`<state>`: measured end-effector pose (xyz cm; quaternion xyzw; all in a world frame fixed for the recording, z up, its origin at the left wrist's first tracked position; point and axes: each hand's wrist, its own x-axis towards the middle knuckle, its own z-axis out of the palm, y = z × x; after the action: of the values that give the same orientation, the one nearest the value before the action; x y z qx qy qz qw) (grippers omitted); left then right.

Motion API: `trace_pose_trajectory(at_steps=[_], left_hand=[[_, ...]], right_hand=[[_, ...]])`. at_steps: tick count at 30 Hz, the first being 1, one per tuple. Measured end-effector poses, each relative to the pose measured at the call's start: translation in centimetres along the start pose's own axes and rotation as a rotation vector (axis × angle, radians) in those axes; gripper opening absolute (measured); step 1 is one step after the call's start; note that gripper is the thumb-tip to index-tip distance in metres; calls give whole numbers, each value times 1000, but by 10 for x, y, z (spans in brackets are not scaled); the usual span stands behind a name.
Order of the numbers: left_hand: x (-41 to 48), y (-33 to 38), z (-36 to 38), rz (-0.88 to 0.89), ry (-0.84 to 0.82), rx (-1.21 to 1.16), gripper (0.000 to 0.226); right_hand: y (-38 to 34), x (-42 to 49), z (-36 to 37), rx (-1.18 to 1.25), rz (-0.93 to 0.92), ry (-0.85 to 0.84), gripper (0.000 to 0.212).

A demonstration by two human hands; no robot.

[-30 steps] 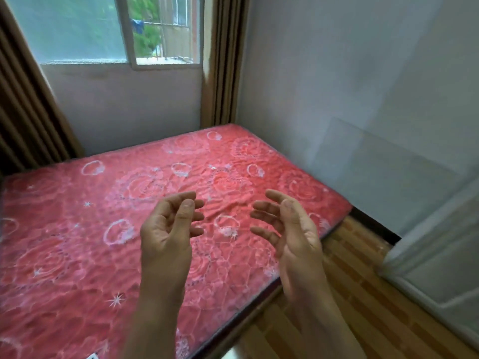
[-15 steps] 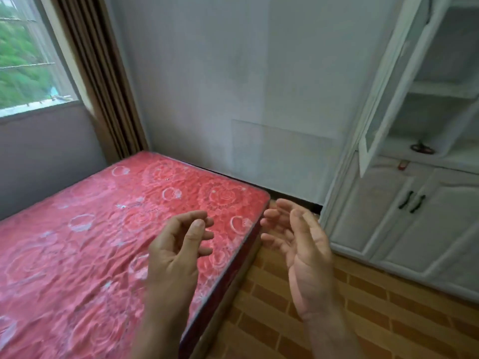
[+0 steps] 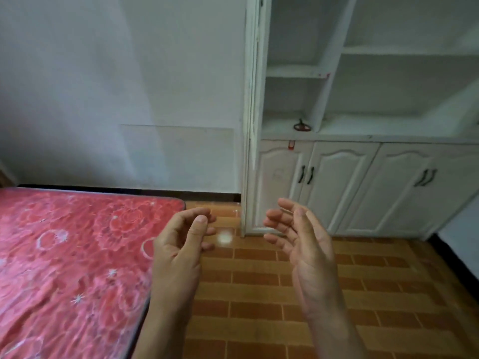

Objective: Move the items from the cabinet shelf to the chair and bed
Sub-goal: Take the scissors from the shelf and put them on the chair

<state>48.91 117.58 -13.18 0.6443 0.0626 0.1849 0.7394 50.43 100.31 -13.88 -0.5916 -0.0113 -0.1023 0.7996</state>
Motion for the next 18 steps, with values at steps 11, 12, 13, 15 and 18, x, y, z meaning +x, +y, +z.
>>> trace_pose_trajectory(at_steps=[11, 12, 13, 15, 18], left_hand=[[136, -13, 102, -32, -170, -126, 18], [148, -16, 108, -32, -174, -126, 18], [157, -18, 114, -31, -180, -124, 18], [173, -25, 129, -38, -199, -118, 18], [186, -36, 152, -70, -246, -99, 18]], right_hand=[[-19, 140, -22, -112, -87, 211, 42], [-19, 150, -24, -111, -99, 232, 42], [-19, 158, -26, -109, -106, 250, 42], [-17, 174, -33, -110, -110, 275, 40], [-15, 193, -45, -115, -119, 300, 37]])
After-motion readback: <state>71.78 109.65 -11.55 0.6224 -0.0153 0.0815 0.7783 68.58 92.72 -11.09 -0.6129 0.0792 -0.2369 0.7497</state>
